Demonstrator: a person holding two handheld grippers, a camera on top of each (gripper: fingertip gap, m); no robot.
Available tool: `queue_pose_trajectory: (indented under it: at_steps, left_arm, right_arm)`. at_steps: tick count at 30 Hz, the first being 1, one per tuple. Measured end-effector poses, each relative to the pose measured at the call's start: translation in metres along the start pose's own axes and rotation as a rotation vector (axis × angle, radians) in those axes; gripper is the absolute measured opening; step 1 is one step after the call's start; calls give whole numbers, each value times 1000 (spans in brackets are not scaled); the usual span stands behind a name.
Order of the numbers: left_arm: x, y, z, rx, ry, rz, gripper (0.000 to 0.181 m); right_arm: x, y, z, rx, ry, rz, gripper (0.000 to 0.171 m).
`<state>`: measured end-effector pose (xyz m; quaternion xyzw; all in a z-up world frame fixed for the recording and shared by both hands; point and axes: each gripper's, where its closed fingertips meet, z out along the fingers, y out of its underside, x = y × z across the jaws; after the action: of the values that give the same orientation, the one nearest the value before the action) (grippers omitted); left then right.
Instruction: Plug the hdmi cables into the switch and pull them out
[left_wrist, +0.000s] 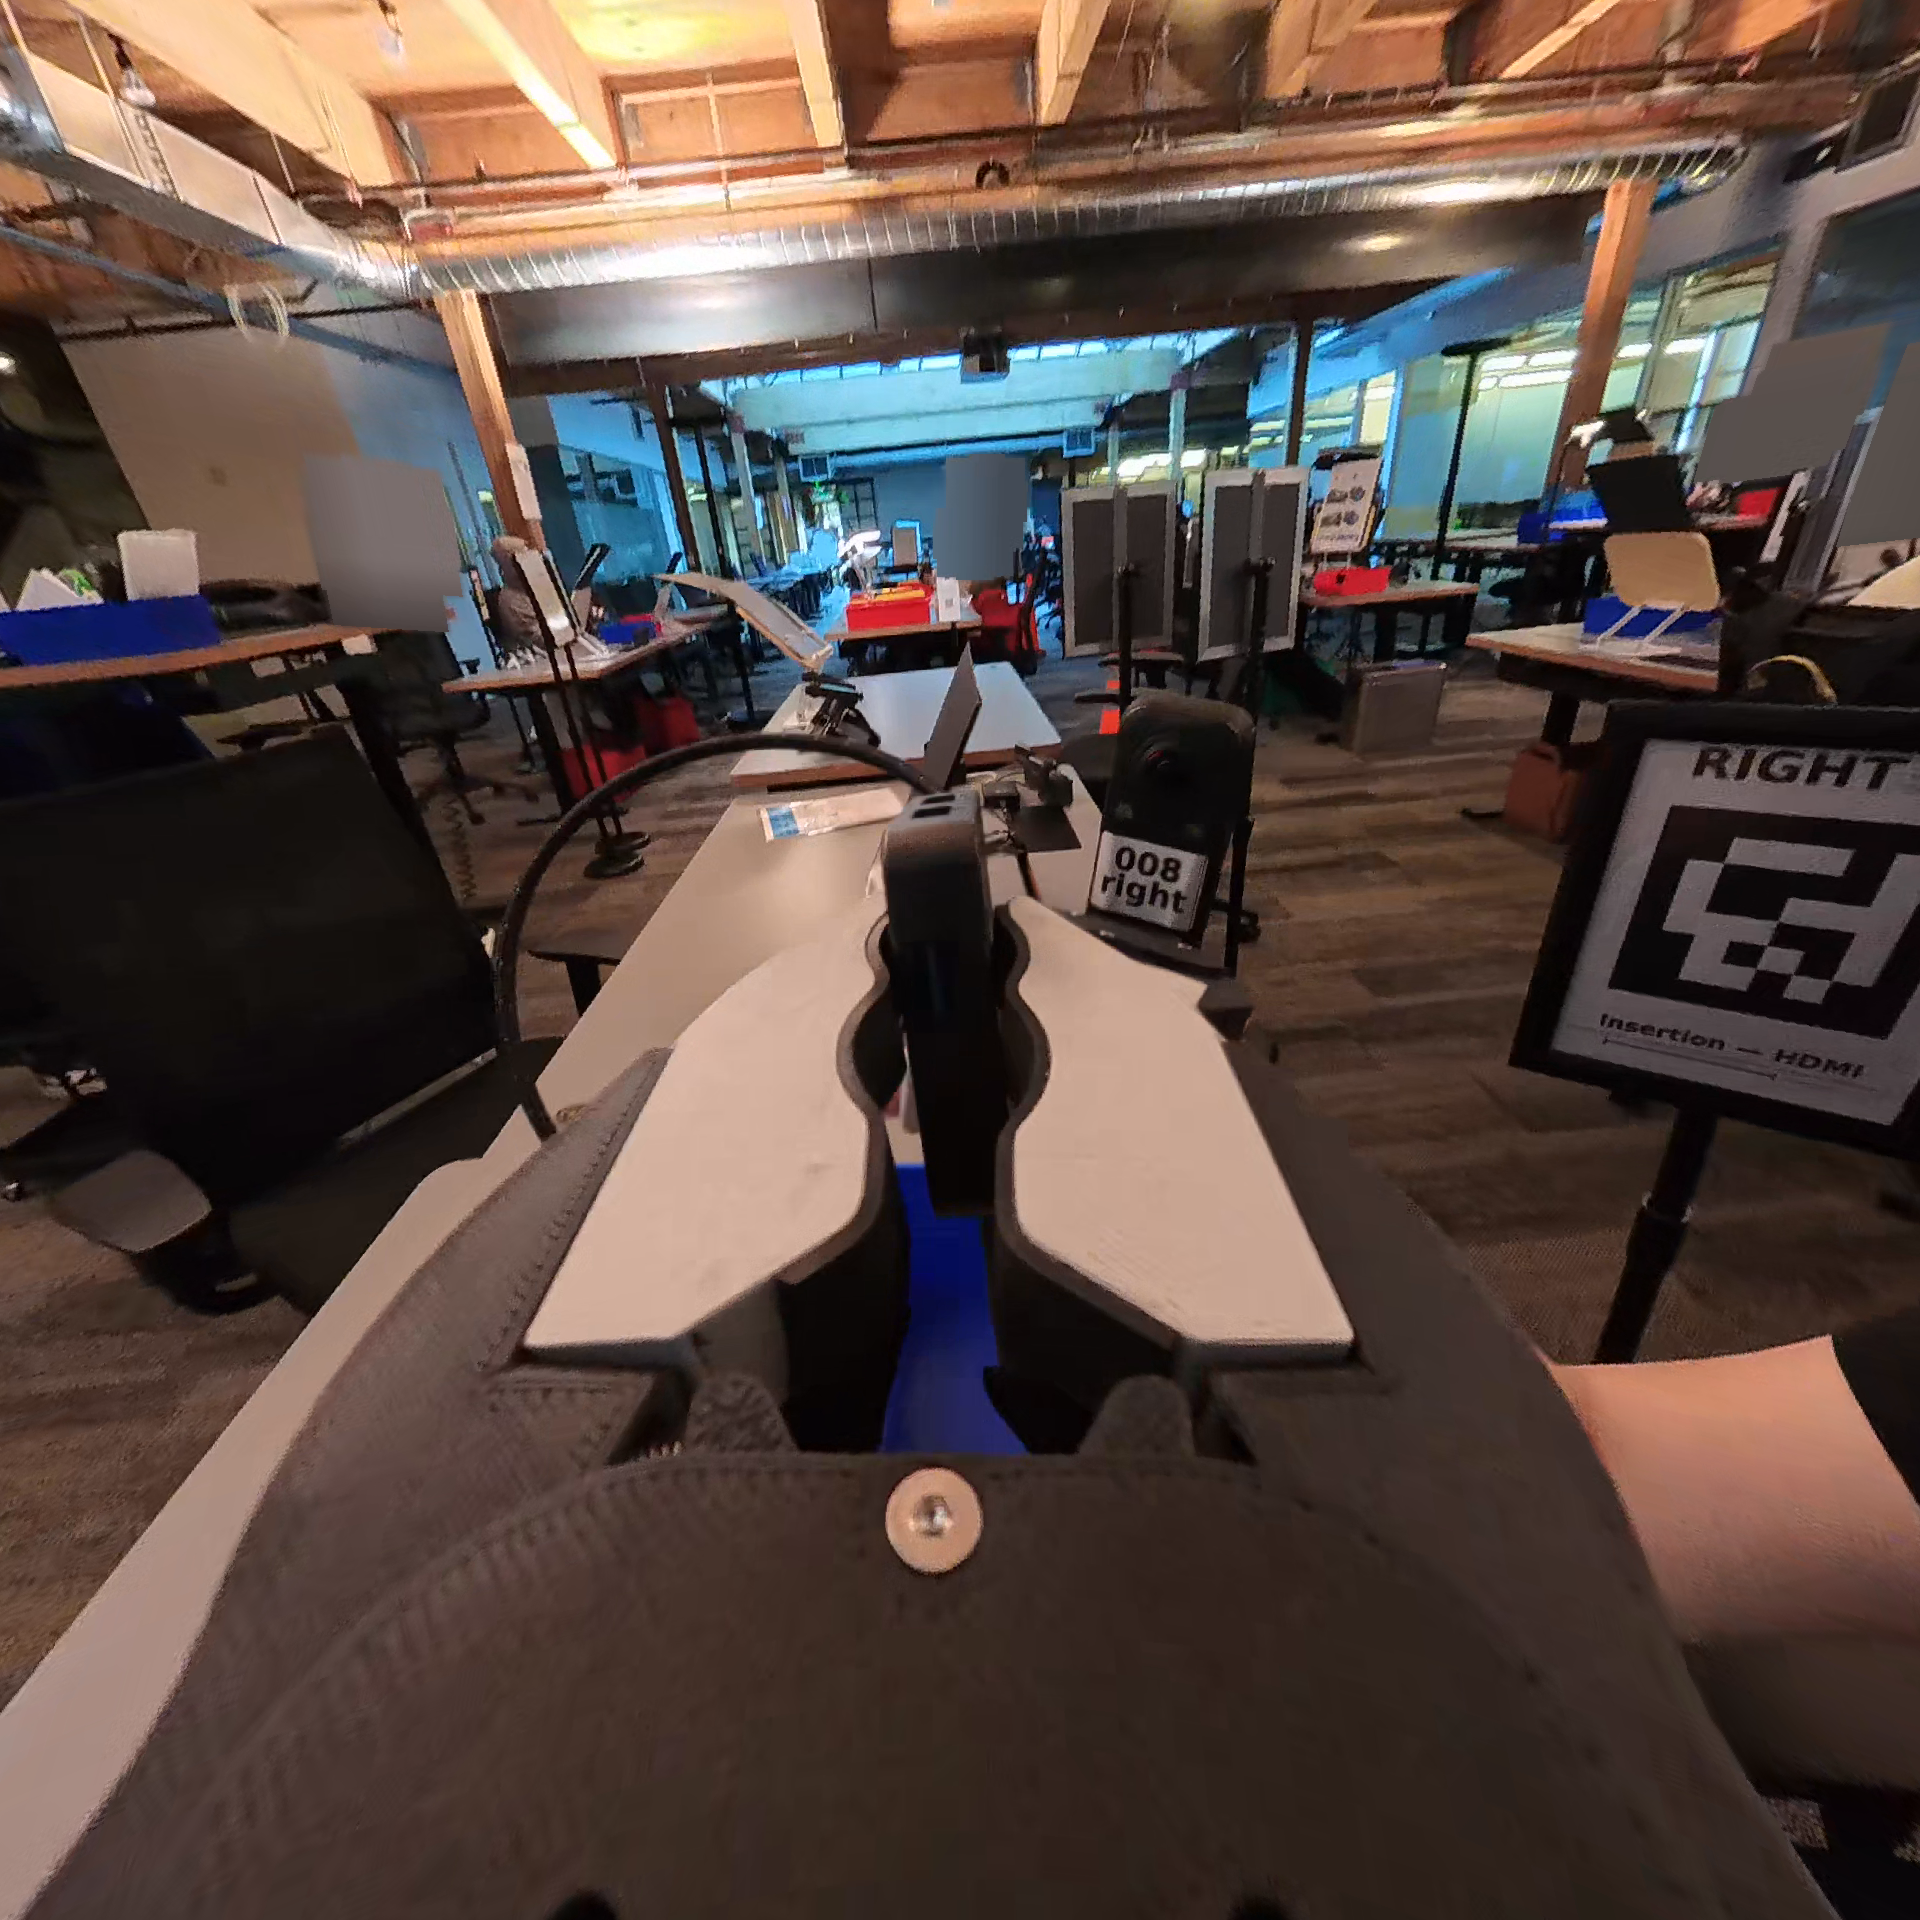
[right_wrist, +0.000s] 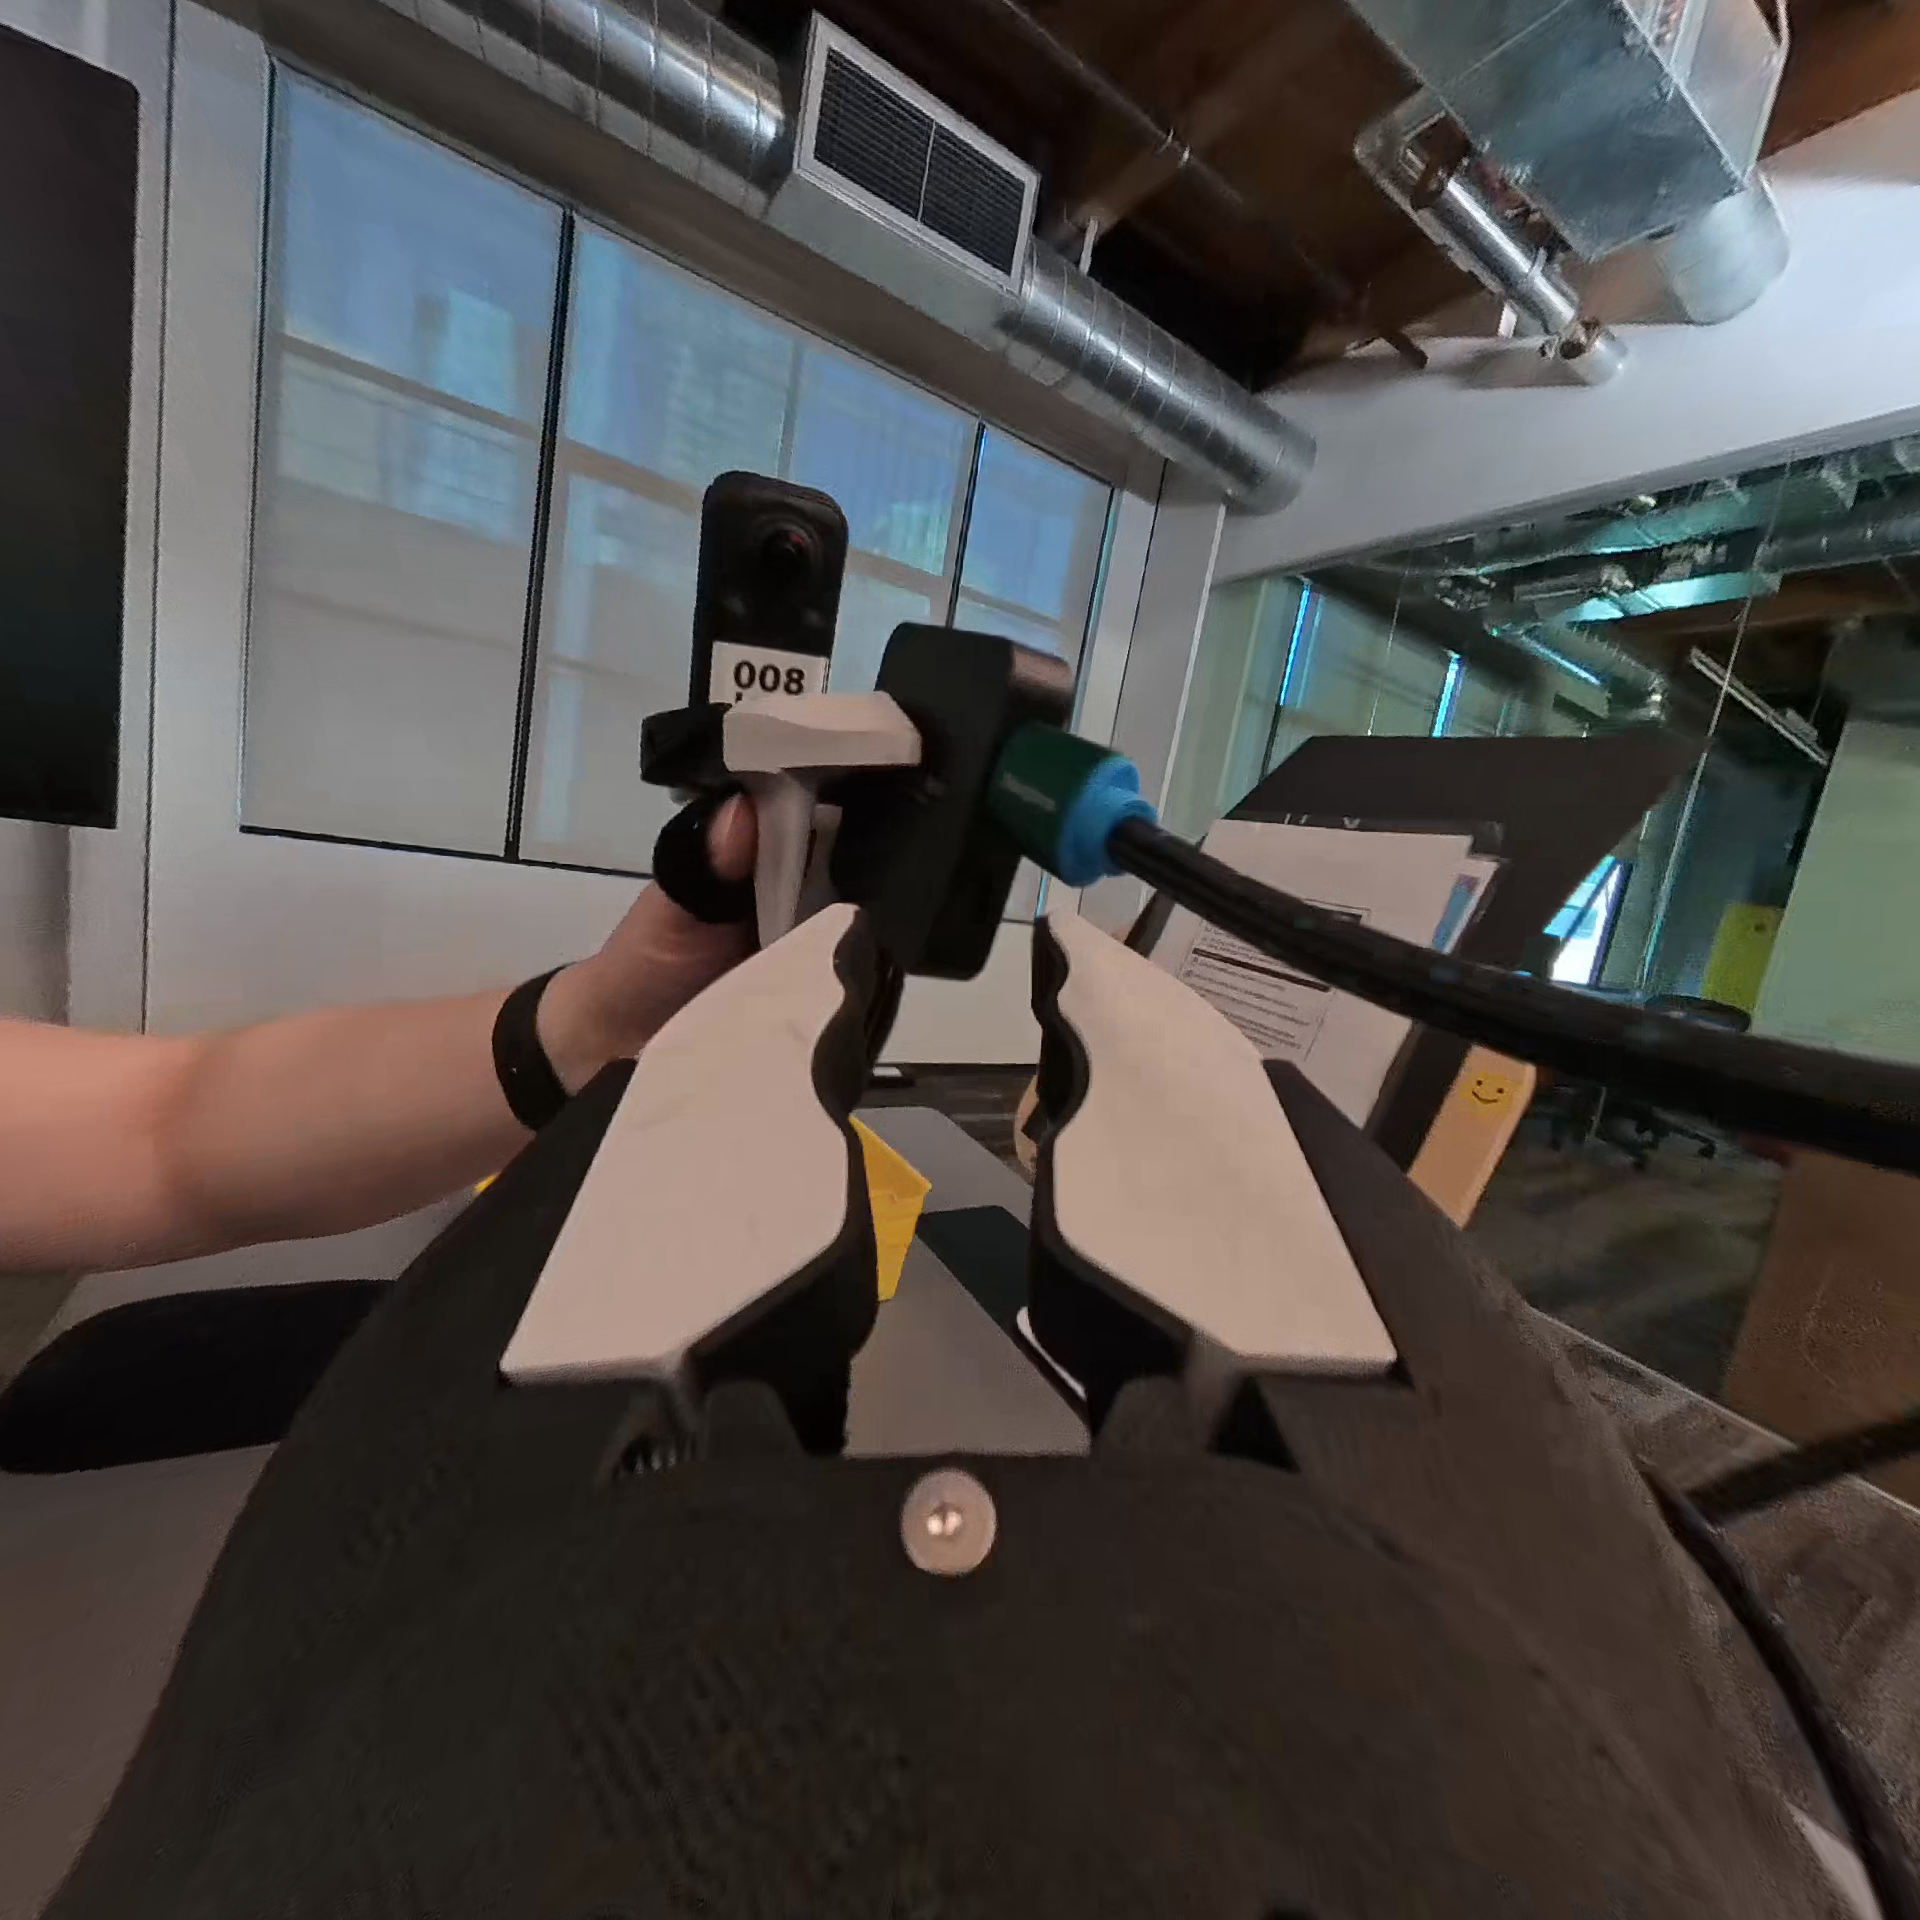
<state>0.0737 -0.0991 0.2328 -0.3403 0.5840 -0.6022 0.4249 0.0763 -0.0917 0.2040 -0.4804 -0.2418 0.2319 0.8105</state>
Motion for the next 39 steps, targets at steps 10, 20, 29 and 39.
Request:
queue_pose_trajectory:
  at_steps: [10, 20, 29, 39]
  left_arm:
    - [10, 3, -8, 184, 111, -84, 14]
    - [-18, 23, -38, 278, -1, -262, 45]
    - [-35, 51, -127, 477, -99, -326, 26]
    - [-21, 29, -157, 511, 27, -368, 23]
  right_arm:
    - [-19, 12, 11, -110, -129, 97, 18]
    - [22, 39, -28, -377, 86, 86, 17]
    - [23, 74, -44, -718, 197, -105, 15]
    - [65, 104, -51, -763, 227, -60, 15]
